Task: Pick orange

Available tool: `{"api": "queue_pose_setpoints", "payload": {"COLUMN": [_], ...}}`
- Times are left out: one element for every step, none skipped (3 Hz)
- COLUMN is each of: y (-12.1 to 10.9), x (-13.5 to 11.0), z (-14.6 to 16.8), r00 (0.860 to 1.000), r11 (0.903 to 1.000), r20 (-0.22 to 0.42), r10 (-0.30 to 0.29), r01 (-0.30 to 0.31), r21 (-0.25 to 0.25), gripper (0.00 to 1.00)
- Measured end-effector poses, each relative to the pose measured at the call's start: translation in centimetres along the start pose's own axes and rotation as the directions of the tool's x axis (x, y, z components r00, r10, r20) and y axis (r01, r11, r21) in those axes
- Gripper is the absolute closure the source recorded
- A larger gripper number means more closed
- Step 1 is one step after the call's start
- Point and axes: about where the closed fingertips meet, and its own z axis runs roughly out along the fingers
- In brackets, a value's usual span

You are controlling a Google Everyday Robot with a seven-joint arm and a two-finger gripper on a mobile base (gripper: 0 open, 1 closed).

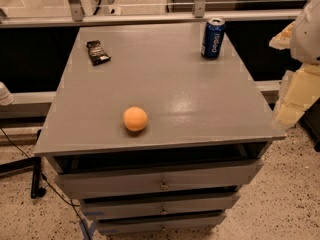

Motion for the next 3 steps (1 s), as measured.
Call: {"api": "queue_pose_setpoints", "payload": {"y": [0.0,-0.1,0.0], "x": [0.0,-0.2,-1.8], "z": [0.0,0.1,2.2], "r00": [1.000,1.000,0.991], "r11": [1.0000,1.0000,1.0000], "r20": [0.000,0.025,0.132], "r10": [0.000,0.005,-0.006], "r01": [0.000,-0.005,0.006], "r21": [0.000,0.009,0.000], "gripper": [0.00,0.00,0.00]}}
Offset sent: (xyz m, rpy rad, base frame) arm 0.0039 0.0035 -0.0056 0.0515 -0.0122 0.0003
